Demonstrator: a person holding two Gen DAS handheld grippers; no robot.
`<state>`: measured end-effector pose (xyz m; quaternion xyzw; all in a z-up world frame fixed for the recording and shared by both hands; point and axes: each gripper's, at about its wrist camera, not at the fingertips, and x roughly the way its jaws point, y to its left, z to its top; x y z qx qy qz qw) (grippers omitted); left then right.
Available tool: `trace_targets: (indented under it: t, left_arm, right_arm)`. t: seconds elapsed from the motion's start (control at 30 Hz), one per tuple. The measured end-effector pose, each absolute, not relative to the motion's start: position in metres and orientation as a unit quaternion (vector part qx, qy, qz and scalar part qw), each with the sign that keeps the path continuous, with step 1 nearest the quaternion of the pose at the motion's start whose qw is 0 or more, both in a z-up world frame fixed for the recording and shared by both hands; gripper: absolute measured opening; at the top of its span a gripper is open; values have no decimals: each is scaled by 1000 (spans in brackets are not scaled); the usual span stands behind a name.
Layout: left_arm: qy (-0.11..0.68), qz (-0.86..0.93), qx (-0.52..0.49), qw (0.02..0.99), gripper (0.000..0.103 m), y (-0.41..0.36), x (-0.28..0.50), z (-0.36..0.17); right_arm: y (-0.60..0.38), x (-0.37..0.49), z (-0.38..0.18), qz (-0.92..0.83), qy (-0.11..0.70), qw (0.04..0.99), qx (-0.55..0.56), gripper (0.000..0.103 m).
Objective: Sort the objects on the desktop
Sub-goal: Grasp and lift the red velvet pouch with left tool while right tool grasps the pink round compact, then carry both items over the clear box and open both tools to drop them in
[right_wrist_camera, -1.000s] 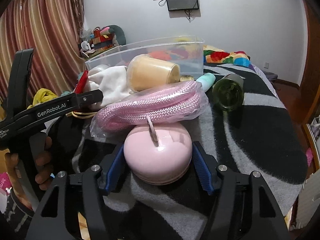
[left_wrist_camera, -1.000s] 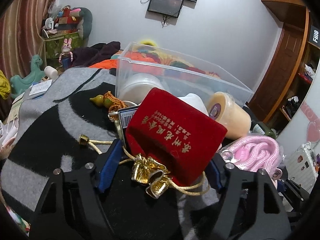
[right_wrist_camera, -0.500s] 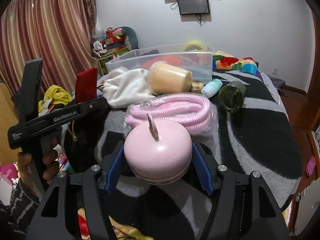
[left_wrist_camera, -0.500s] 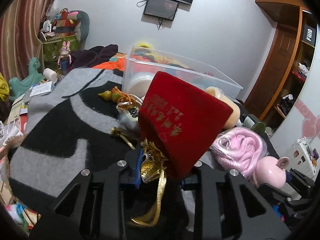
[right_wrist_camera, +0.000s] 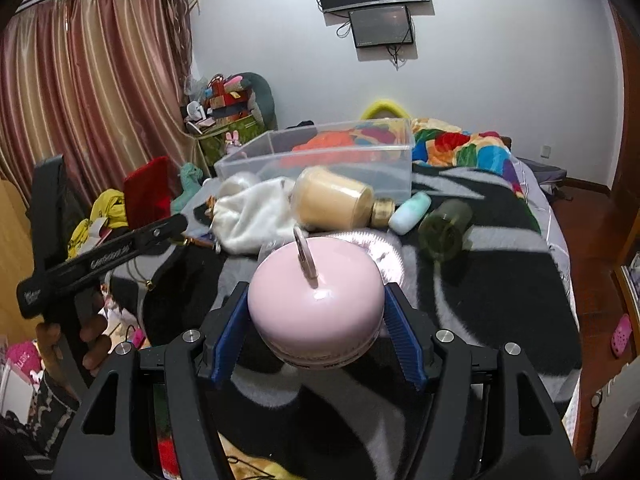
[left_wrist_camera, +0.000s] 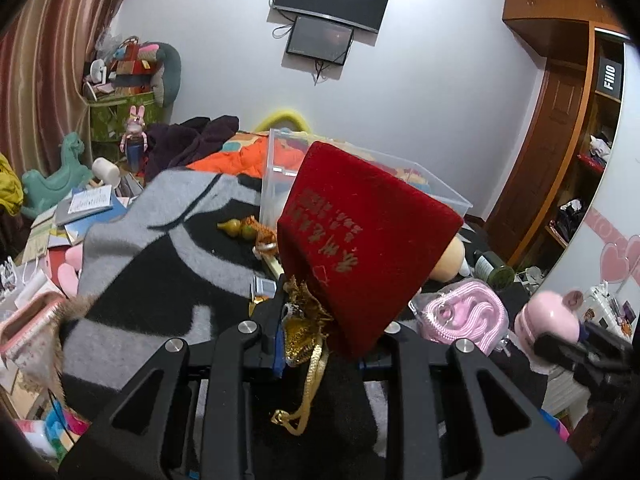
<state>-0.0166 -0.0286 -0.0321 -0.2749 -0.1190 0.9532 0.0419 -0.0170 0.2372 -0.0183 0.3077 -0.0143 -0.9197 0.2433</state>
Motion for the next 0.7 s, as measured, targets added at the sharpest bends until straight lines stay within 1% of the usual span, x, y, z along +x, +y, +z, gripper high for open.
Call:
trace_targets:
  t: [0.1, 0.2, 0.37, 0.7]
  left_arm:
    - [-122, 951, -278, 58, 25, -31, -19, -26]
    - [-102, 955, -271, 56, 25, -30, -21, -16]
    - [-90, 958, -263, 76, 25, -33, -28, 4]
    - [-78, 956, -259, 112, 25, -47, -56, 46]
  right_arm:
    - [241, -24, -8, -924, -14, 237, 298, 62]
    - [245, -34, 5, -928, -15, 234, 289, 62]
    - [247, -50, 25, -931, -19, 237, 276, 62]
    - [242, -109, 54, -928, -45, 243, 279, 62]
